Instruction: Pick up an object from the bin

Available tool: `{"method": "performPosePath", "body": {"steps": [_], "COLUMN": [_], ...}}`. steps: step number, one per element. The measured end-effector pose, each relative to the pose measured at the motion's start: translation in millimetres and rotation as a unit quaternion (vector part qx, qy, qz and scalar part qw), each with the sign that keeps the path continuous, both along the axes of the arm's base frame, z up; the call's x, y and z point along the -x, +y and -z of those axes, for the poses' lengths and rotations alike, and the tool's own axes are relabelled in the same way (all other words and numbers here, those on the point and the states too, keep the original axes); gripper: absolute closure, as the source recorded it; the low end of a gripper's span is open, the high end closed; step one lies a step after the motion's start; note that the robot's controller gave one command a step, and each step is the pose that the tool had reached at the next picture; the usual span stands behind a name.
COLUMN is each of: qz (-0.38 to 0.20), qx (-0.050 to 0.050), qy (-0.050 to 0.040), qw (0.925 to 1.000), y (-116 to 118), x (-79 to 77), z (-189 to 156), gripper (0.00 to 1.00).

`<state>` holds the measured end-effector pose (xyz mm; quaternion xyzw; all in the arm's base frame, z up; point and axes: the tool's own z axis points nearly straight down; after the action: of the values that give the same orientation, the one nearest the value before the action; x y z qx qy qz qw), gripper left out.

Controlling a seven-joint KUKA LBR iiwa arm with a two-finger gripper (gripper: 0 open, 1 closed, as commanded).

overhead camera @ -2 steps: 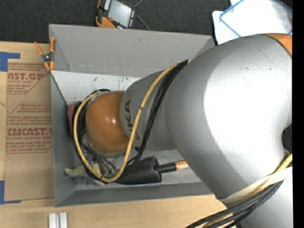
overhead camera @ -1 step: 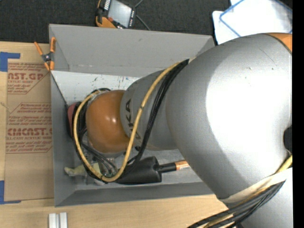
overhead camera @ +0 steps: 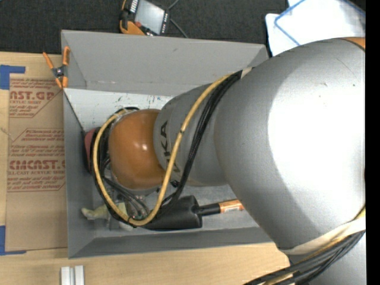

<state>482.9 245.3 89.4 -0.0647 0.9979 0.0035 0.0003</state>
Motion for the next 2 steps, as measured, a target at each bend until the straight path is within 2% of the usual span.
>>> {"method": "performPosePath", "body": {"steps": [2], "qz": [0.0], "qx": [-0.002], "qy": [-0.0039], "qw": [1.0], "y": [1.1], "x": [-2.2], "z": [-38.8], "gripper": [1.0]}}
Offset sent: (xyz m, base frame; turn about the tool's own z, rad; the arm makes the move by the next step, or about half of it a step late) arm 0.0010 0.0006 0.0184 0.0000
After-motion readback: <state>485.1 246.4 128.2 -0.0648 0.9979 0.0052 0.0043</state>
